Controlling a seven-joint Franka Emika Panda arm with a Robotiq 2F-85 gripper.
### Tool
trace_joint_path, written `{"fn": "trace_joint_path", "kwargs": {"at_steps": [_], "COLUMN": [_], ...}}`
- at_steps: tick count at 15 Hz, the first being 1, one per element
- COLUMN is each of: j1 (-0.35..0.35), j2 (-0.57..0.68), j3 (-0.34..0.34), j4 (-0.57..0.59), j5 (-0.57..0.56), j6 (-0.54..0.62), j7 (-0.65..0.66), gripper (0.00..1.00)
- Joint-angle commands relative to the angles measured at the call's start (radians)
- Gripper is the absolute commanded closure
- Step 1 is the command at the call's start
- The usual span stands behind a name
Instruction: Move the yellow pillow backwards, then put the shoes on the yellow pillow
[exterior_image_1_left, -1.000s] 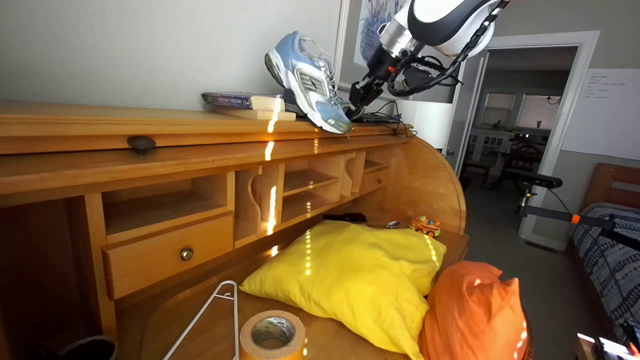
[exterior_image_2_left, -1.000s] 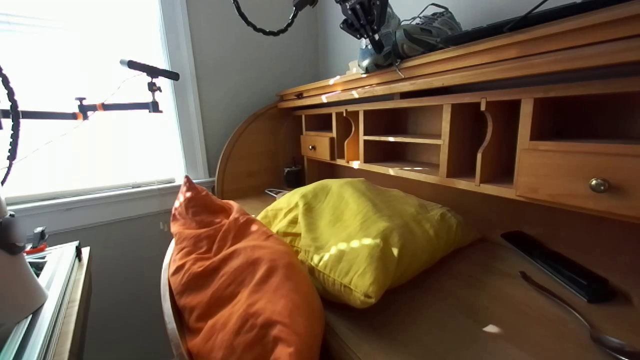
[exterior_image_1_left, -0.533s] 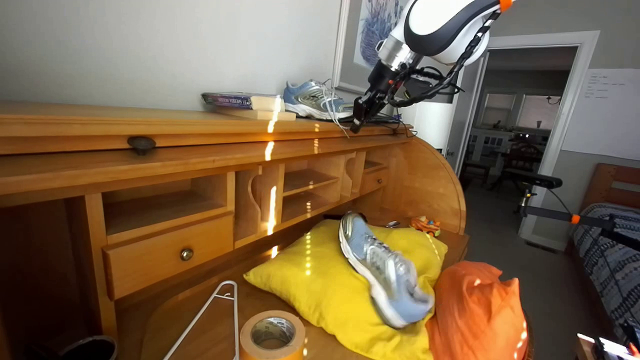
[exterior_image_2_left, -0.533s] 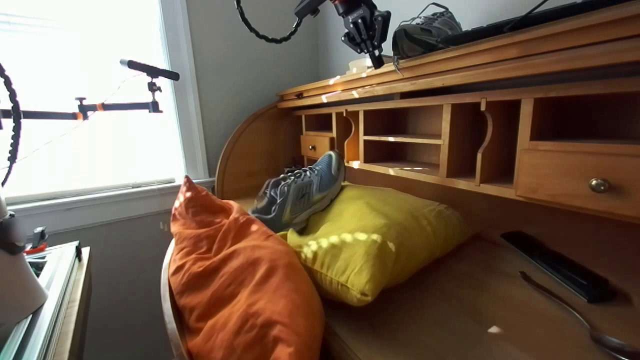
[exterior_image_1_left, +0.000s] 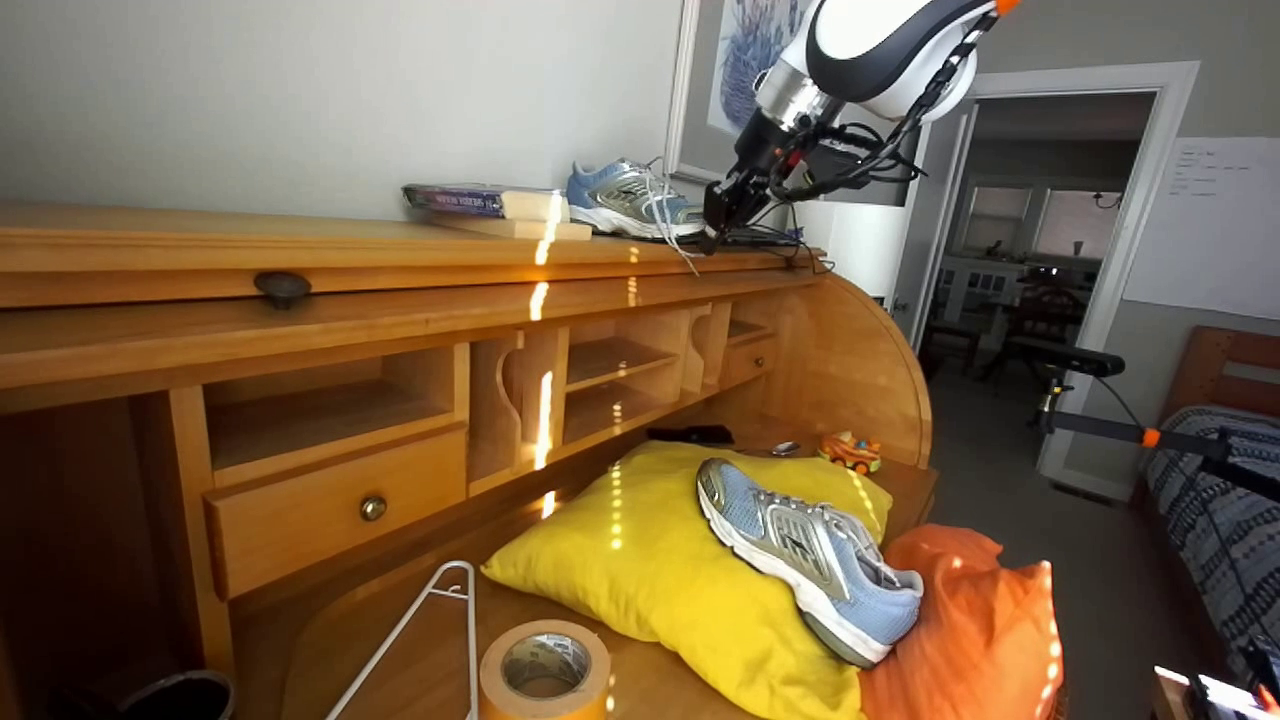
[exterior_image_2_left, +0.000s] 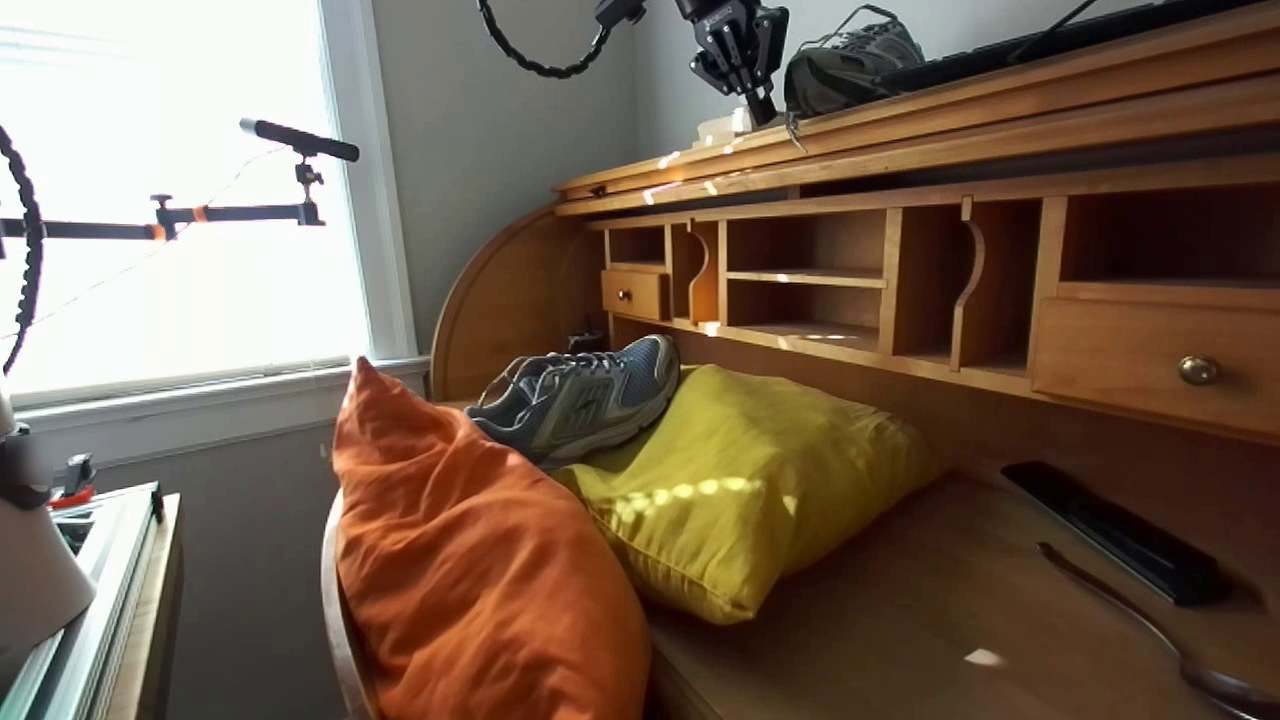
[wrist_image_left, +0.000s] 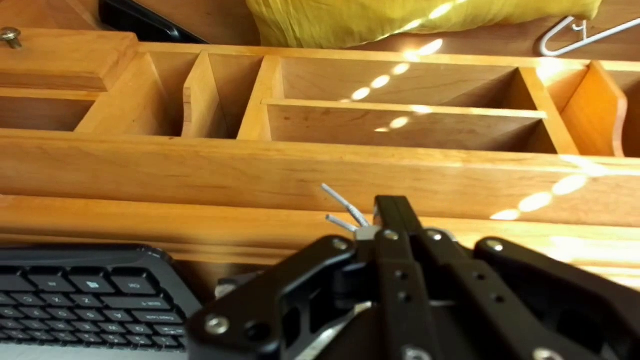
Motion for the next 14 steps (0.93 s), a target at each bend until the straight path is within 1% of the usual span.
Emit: {"fn": "trace_joint_path", "kwargs": {"at_steps": [1, 7, 9, 14], "j1": [0.006, 0.017, 0.009, -0.013], "j2": [-0.038, -0.112, -0.133, -0.15], "j3": [0.016, 0.031, 0.03, 0.01], "j4": [-0.002, -0.002, -0.009, -0.003], "j5": [0.009, -0.017, -0.065, -0.11], "j6": [-0.015, -0.004, 0.024, 0.043], "j7": [0.001, 0.03, 0.064, 0.107], "gripper": [1.0, 1.0, 1.0, 1.0]}}
